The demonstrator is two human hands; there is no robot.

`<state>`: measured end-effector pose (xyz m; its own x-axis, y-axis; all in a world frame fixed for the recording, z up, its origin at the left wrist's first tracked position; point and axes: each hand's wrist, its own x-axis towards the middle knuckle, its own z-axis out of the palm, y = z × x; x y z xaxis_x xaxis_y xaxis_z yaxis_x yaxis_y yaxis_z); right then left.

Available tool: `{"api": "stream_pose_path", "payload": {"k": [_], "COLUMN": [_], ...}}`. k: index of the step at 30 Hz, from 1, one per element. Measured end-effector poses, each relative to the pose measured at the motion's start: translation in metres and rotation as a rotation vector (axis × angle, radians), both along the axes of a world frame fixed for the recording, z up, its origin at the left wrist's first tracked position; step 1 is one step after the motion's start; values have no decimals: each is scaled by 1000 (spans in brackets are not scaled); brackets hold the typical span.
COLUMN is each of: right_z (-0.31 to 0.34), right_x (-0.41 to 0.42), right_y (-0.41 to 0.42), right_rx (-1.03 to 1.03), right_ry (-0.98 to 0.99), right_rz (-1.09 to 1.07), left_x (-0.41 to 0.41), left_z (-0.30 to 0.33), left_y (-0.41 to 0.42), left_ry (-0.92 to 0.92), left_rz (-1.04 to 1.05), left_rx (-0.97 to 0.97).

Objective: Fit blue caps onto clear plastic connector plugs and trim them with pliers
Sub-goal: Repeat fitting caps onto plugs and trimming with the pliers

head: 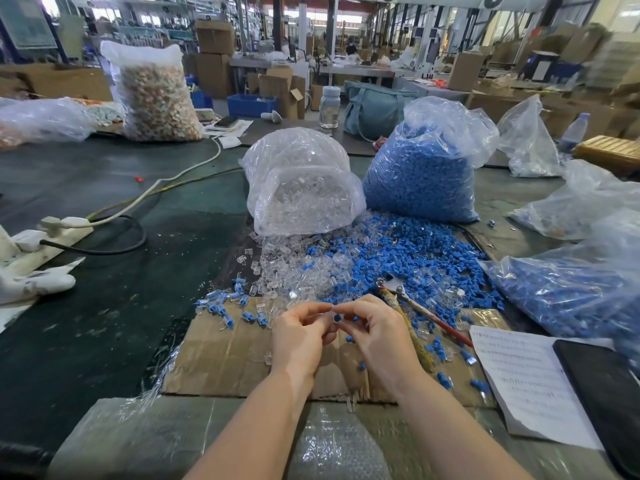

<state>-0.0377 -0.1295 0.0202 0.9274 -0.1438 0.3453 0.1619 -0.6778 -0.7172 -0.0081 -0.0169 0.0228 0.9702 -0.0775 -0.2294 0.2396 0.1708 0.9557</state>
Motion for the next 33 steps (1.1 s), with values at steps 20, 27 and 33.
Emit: {"api": "stream_pose_path", "payload": {"k": [20,27,33], "right_z": [-2,-11,-9], "right_x": [-1,1,4], "right_y": [-28,-57,-59], "right_rx": [-253,-428,-512], "right_ry": [163,770,702], "right_rz": [-459,-556,-571], "left_x": [9,9,10], "left_z": [-11,-7,-6], "left_y": [-1,-1,-1], "left_ry": [158,128,150], "left_rz": [35,30,40], "left_rx": [-66,-76,-78]}}
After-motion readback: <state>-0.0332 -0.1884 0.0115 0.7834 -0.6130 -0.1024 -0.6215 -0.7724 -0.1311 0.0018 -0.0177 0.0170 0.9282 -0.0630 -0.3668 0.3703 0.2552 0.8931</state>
